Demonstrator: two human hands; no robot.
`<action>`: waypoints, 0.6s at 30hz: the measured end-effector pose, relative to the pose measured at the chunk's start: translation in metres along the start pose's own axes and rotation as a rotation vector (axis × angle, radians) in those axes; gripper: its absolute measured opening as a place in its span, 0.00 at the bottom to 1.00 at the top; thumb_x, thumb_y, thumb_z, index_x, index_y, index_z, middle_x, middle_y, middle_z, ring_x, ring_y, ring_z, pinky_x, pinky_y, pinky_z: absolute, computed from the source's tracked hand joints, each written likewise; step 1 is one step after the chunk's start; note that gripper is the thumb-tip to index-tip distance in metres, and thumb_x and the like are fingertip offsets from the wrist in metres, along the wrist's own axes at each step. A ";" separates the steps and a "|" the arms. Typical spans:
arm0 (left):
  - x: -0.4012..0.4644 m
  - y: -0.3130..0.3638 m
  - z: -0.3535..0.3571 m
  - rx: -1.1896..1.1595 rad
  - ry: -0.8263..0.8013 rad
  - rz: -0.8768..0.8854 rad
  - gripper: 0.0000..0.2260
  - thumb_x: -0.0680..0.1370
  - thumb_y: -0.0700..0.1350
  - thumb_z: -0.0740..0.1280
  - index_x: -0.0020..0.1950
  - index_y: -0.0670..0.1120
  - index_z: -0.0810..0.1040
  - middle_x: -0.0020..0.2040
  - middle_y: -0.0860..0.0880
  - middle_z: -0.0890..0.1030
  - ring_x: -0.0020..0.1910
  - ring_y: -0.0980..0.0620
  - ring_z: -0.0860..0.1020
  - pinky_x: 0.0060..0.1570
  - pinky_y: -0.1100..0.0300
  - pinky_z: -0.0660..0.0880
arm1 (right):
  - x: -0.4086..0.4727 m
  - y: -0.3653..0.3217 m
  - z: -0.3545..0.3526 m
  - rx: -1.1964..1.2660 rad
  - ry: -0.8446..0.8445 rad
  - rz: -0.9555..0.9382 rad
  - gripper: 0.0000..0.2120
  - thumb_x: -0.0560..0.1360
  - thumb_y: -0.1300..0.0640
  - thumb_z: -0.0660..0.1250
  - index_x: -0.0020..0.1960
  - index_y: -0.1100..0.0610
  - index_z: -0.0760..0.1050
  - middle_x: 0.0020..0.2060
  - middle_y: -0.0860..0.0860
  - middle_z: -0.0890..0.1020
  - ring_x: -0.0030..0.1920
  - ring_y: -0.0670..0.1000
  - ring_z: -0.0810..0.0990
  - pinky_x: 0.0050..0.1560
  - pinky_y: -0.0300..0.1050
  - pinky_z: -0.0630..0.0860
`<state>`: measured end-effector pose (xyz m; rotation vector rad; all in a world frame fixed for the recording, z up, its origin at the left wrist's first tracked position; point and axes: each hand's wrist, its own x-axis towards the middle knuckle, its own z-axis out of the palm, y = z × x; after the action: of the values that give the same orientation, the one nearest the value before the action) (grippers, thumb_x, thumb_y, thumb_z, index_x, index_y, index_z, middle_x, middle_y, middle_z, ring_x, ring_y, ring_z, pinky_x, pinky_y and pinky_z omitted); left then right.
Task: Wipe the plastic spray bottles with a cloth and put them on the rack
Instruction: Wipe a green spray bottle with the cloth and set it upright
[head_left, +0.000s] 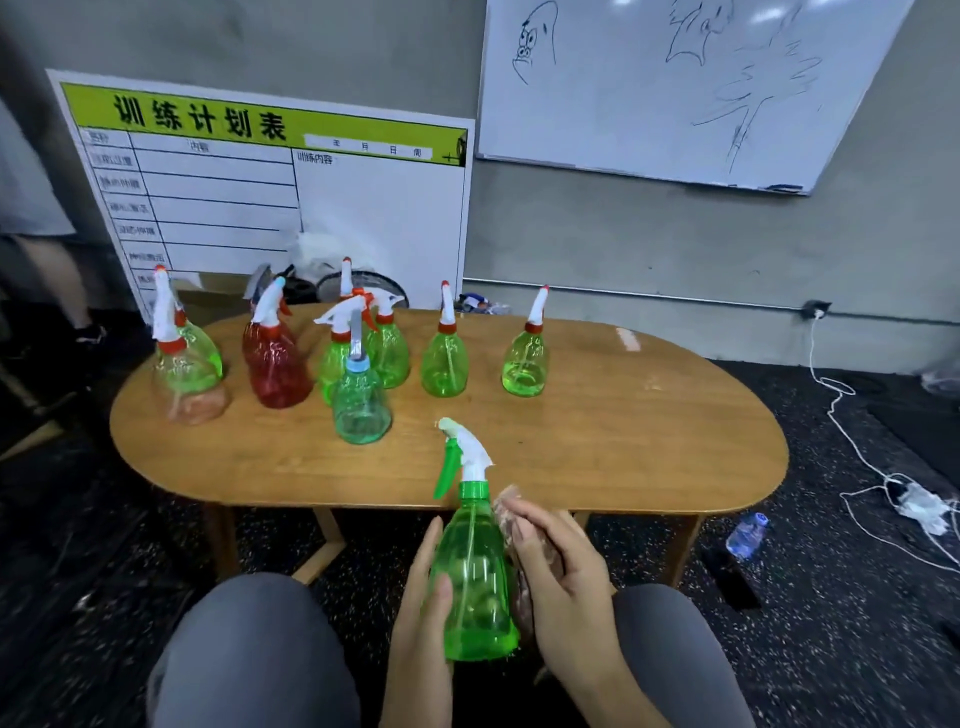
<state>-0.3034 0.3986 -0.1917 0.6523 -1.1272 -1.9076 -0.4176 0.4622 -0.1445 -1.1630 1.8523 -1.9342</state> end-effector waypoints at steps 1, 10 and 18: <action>0.001 -0.002 -0.001 -0.029 -0.001 -0.017 0.46 0.58 0.71 0.83 0.74 0.60 0.76 0.72 0.51 0.81 0.70 0.48 0.80 0.65 0.44 0.76 | 0.005 -0.001 0.000 -0.045 -0.001 -0.037 0.12 0.82 0.54 0.67 0.59 0.44 0.86 0.50 0.48 0.84 0.54 0.50 0.83 0.57 0.38 0.76; -0.005 -0.004 -0.007 0.010 -0.037 0.045 0.23 0.84 0.54 0.61 0.80 0.54 0.70 0.74 0.50 0.79 0.73 0.46 0.77 0.71 0.42 0.74 | 0.012 -0.008 0.009 -0.522 -0.212 -0.360 0.11 0.83 0.45 0.65 0.60 0.43 0.84 0.41 0.39 0.75 0.37 0.42 0.76 0.37 0.38 0.75; -0.011 0.004 -0.009 -0.025 -0.010 0.006 0.20 0.88 0.48 0.52 0.78 0.53 0.72 0.66 0.41 0.84 0.66 0.39 0.82 0.68 0.43 0.74 | -0.020 0.006 -0.007 -0.701 -0.442 -0.883 0.09 0.81 0.52 0.72 0.59 0.49 0.86 0.43 0.47 0.70 0.38 0.47 0.72 0.37 0.36 0.69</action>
<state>-0.2886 0.4027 -0.1917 0.6256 -1.1082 -1.9187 -0.4110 0.4794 -0.1573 -2.7117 1.9546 -1.0600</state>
